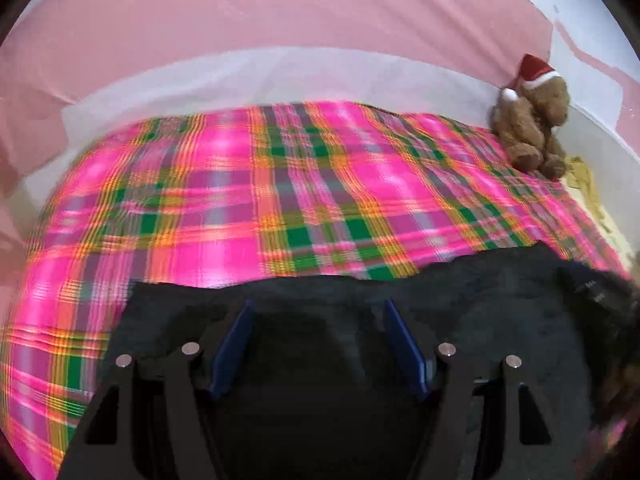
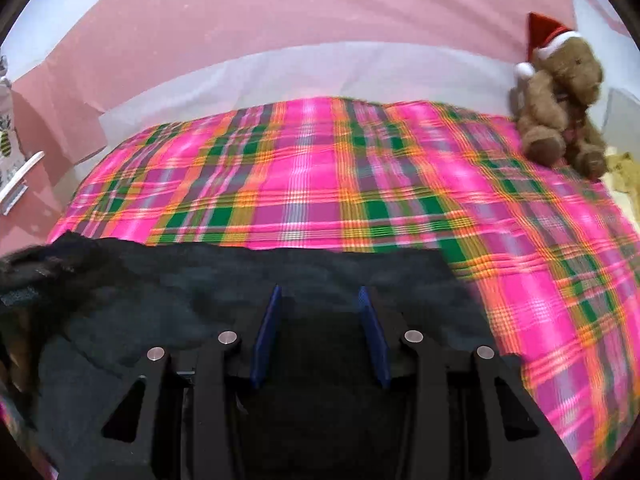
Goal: Fold large clothes
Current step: 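Move both tools to the jacket's folded end and grasp it, then lift the grasped jacket end and fold it over the jacket with both tools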
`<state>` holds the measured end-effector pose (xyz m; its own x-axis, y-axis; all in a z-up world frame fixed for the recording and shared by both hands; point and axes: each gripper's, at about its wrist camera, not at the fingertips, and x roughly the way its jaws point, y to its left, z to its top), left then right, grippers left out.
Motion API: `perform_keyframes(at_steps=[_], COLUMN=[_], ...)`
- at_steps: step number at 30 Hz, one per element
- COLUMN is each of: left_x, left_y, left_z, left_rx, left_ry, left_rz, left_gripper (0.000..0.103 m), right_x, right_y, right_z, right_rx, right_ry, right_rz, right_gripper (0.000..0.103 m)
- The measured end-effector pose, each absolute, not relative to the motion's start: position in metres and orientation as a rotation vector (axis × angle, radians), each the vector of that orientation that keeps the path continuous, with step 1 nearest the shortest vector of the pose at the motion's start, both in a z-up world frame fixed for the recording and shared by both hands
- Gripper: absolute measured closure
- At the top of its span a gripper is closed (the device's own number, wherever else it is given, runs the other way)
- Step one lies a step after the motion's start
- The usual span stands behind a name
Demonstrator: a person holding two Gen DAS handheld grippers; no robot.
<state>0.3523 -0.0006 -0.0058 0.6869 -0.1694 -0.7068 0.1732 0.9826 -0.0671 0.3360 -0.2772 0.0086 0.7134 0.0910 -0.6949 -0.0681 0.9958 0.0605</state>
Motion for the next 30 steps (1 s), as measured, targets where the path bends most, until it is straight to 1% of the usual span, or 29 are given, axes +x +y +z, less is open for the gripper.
perform_keyframes(at_steps=[2, 5, 10, 13, 16, 19, 21, 23, 25, 30], left_x=[0.354, 0.363, 0.367, 0.369, 0.354, 0.331, 0.320, 0.318, 0.321, 0.324], left_y=[0.023, 0.049, 0.047, 0.047, 0.054, 0.068, 0.081, 0.090, 0.096, 0.092], left_z=[-0.013, -0.034, -0.057, -0.054, -0.034, -0.019, -0.020, -0.032, -0.042, -0.051], left_rx=[0.017, -0.065, -0.101, -0.096, -0.097, -0.105, -0.134, -0.157, -0.202, -0.207], left_ry=[0.798, 0.842, 0.818, 0.835, 0.815, 0.758, 0.740, 0.751, 0.763, 0.752], left_rz=[-0.141, -0.124, -0.122, -0.117, -0.124, -0.133, -0.137, -0.123, -0.124, -0.114], left_gripper=[0.034, 0.033, 0.033, 0.033, 0.033, 0.033, 0.033, 0.033, 0.033, 0.032], right_x=[0.337, 0.347, 0.357, 0.361, 0.356, 0.325, 0.307, 0.293, 0.291, 0.294], right_y=[-0.300, -0.325, -0.329, -0.327, -0.331, -0.336, -0.340, -0.343, -0.345, -0.345], right_z=[0.004, -0.016, -0.044, -0.048, -0.037, -0.009, -0.001, -0.005, -0.021, -0.037], right_rx=[0.041, 0.104, 0.138, 0.133, 0.139, 0.154, 0.170, 0.162, 0.154, 0.165], right_ry=[0.783, 0.840, 0.850, 0.866, 0.881, 0.795, 0.762, 0.753, 0.761, 0.728], right_rz=[0.038, 0.010, 0.025, 0.014, 0.008, 0.023, 0.026, 0.027, 0.023, 0.022], right_gripper=[0.062, 0.062, 0.062, 0.062, 0.062, 0.062, 0.062, 0.062, 0.061, 0.061])
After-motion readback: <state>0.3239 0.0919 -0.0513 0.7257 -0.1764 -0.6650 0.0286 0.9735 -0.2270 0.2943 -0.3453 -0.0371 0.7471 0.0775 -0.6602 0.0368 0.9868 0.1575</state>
